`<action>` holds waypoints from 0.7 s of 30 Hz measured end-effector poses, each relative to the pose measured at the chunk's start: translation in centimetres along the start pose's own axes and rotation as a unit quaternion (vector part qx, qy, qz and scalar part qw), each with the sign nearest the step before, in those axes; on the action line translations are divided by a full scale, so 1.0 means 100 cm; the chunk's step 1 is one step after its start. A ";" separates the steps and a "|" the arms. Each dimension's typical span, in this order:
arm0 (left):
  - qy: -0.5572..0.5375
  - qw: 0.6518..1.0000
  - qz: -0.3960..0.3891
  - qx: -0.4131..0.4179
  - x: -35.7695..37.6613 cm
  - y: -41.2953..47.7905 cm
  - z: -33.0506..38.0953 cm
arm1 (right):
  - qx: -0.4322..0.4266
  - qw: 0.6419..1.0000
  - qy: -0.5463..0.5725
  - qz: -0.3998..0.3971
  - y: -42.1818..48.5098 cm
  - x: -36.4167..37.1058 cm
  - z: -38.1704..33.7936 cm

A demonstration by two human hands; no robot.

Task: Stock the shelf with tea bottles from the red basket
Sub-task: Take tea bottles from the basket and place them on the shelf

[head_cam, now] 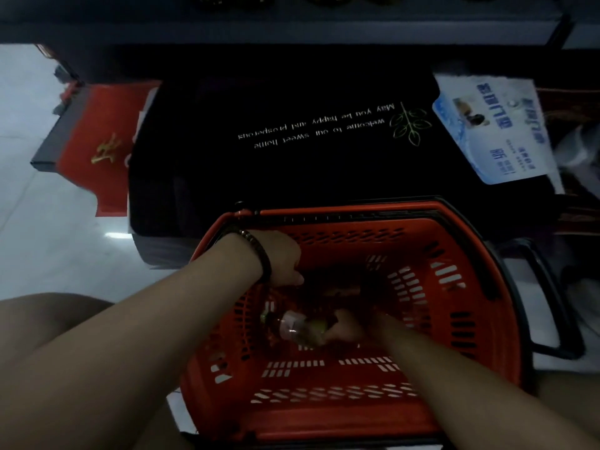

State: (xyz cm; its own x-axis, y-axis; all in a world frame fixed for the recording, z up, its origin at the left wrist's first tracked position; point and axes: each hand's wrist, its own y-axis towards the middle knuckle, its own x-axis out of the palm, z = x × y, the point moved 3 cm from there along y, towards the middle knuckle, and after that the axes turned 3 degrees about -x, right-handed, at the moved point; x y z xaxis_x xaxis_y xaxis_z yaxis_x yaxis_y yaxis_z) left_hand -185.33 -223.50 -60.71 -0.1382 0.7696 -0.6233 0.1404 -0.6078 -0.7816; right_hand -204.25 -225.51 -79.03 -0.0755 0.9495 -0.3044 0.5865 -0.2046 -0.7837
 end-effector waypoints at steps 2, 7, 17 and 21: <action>-0.004 1.000 -0.009 -0.024 -0.001 -0.003 0.001 | -0.018 0.995 0.098 0.002 -0.016 -0.010 -0.002; -0.090 0.981 -0.154 -0.078 -0.001 -0.032 -0.002 | -0.072 0.956 0.279 0.060 -0.059 -0.025 -0.010; -0.478 0.867 0.137 0.026 0.024 -0.030 0.019 | -0.178 0.897 0.338 0.224 -0.112 -0.029 -0.049; -0.609 0.760 0.220 0.057 0.027 -0.020 0.026 | -0.187 0.901 0.302 0.249 -0.112 -0.037 -0.068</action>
State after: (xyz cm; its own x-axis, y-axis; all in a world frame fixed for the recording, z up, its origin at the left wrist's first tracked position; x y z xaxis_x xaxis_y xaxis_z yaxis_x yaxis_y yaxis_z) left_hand -188.56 -220.74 -60.85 -0.9170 -0.2229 -0.3308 0.3597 -0.8205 -0.4443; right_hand -205.03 -225.16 -65.45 0.6586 0.7414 -0.1284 0.6657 -0.6537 -0.3598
